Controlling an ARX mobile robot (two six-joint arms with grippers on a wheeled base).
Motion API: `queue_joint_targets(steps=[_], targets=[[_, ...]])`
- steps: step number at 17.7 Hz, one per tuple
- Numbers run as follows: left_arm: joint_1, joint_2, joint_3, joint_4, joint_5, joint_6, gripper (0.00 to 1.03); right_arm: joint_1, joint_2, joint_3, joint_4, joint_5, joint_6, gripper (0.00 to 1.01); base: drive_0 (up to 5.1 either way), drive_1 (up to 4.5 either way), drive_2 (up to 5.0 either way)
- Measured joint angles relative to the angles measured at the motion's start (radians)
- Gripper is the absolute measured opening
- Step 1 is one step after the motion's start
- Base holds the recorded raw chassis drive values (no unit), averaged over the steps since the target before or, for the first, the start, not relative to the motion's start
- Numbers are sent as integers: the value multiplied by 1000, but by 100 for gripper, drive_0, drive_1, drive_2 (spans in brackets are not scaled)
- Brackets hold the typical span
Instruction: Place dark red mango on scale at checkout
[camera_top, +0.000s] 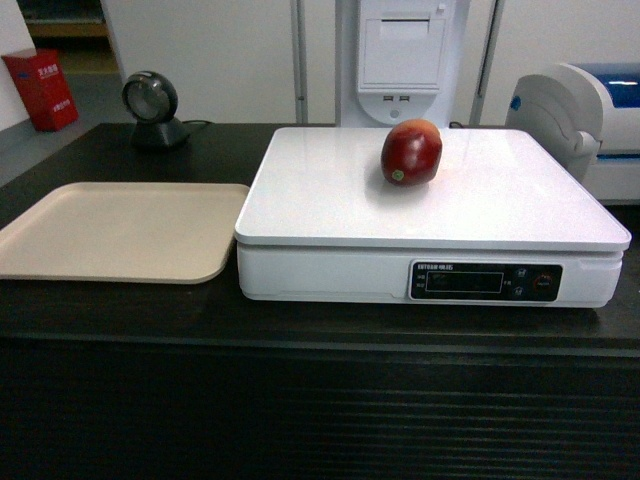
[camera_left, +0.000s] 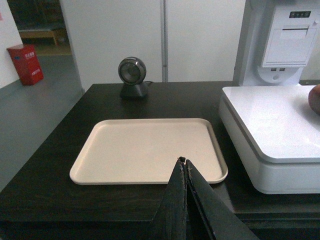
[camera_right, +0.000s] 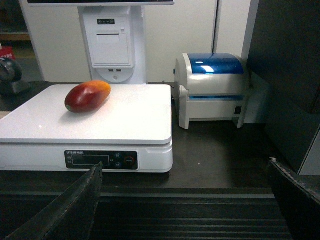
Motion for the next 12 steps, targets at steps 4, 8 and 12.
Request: queue_joint_targets(steps=[4, 8, 12], targets=[[0, -72, -58, 8, 0, 0, 2, 0, 0, 0, 0, 0, 0, 98, 0, 0, 0], [0, -251, -80, -158, 0, 0, 2, 0, 0, 0, 0, 0, 0, 98, 0, 0, 0], [0, -366, -81, -277, 0, 0, 2, 0, 0, 0, 0, 0, 0, 98, 0, 0, 0]])
